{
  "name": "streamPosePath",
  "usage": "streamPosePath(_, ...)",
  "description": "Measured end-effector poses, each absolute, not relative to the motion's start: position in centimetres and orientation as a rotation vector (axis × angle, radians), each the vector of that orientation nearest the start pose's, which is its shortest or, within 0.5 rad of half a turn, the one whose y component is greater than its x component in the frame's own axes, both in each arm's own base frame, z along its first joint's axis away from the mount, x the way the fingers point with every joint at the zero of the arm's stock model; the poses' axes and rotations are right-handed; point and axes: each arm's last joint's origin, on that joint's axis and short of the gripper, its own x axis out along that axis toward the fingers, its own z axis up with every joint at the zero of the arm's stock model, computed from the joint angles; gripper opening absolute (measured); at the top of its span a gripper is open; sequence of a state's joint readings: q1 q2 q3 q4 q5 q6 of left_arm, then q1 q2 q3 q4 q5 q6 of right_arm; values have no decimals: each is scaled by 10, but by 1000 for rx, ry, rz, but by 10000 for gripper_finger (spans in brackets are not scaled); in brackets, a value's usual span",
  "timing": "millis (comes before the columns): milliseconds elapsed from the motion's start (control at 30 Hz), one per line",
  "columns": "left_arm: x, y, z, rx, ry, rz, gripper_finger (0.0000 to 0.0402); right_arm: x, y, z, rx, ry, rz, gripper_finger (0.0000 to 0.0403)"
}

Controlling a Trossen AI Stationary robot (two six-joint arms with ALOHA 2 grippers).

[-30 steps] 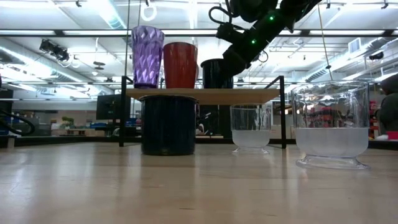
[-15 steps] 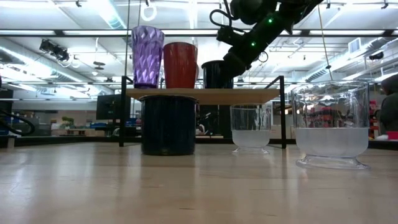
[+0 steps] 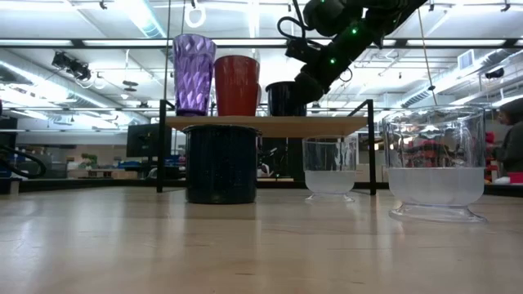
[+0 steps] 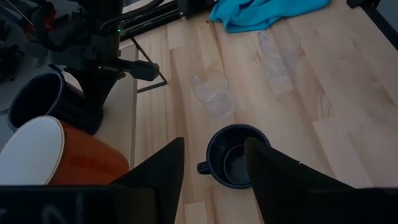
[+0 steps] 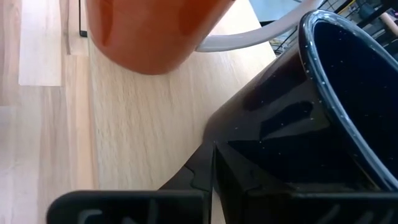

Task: Stack small to large cups/mugs on shelf
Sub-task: Put the black mug on the shelf aligned with the other black mug

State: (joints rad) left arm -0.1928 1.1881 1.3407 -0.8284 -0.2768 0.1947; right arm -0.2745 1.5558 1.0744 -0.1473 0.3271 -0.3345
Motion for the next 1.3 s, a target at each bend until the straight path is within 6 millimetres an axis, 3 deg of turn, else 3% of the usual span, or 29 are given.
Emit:
streamPosePath(833,226,-36,384,342,674,17,172,322,-103,251,-329,728,-423,22)
streamPosePath(1300,226,-36,384,341,680,17,172,317,-119,251,-321,730,-445,22)
